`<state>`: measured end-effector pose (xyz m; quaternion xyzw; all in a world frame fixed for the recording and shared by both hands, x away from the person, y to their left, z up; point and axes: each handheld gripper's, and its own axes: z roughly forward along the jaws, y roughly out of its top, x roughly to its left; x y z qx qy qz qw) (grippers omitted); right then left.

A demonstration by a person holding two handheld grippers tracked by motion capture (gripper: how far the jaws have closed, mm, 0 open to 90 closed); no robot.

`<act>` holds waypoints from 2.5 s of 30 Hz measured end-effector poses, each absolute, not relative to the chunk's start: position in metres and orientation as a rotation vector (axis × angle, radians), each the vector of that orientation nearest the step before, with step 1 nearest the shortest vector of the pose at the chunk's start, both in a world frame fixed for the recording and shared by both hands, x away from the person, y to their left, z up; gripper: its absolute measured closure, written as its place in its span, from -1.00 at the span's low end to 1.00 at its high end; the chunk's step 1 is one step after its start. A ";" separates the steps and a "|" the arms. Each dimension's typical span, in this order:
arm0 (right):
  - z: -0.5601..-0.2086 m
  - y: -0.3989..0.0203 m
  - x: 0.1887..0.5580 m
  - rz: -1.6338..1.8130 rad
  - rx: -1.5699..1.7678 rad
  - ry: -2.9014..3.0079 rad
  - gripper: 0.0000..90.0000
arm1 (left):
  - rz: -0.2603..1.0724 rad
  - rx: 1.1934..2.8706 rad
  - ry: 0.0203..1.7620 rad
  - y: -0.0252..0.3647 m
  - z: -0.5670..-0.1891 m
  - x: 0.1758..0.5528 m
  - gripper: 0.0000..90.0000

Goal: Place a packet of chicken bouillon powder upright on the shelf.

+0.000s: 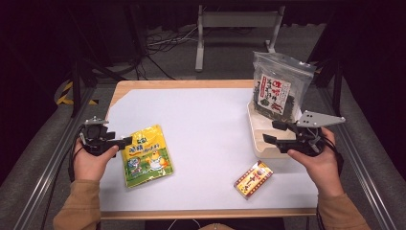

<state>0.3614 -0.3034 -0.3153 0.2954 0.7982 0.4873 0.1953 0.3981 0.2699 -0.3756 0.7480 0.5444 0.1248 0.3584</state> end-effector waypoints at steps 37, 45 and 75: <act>-0.324 -0.307 0.357 1.360 0.853 2.229 -0.23 | 0.051 1.888 1.632 0.284 -0.428 0.412 -0.26; -0.326 -0.307 0.358 1.359 0.863 2.231 -0.24 | 0.020 1.893 1.657 0.282 -0.432 0.414 -0.27; -0.335 -0.299 0.363 1.339 0.859 2.265 -0.25 | 0.197 1.987 1.735 0.257 -0.430 0.410 0.45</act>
